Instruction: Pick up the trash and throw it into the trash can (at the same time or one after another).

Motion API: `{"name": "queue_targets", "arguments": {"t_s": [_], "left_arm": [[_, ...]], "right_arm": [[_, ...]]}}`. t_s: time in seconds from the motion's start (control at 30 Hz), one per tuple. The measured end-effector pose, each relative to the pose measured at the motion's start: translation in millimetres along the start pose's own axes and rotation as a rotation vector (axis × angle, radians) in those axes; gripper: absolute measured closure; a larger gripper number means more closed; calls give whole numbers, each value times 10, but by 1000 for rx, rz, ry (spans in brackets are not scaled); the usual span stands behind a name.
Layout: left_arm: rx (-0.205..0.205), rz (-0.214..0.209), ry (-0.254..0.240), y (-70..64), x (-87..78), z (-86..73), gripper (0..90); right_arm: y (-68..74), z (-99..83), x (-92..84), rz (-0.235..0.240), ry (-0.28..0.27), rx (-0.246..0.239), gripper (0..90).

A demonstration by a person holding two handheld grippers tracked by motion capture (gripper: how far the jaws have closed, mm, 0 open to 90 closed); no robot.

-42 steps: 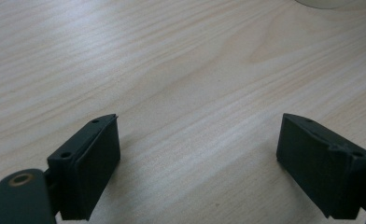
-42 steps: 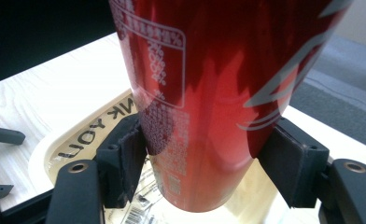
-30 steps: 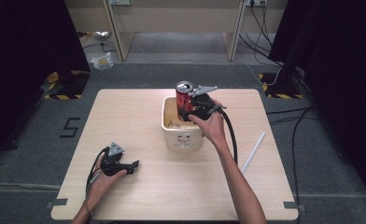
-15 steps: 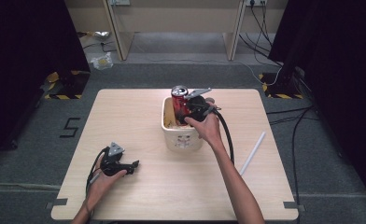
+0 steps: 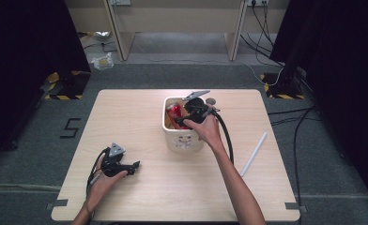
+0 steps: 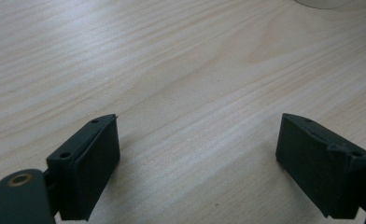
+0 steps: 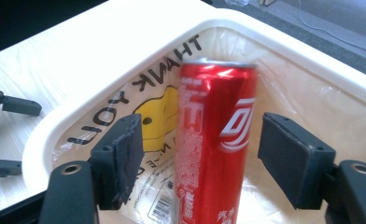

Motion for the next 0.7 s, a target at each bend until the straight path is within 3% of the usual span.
{"name": "queue_targets", "arguments": {"t_s": [0.3, 0.7], "left_arm": [[0, 1, 1, -1, -1, 0, 126], [0, 1, 1, -1, -1, 0, 126]], "right_arm": [[-24, -12, -161, -10, -53, 12, 258], [-197, -155, -683, -83, -151, 29, 250]]}}
Point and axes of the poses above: each handheld gripper's, and its own axes: x roughly forward along the jaws, z roughly out of its top, y roughly to its left, the point moved 1 cm from there along x, roughly forward along the jaws, and after that the axes turned 8 degrees about y, right-handed, at the moved point
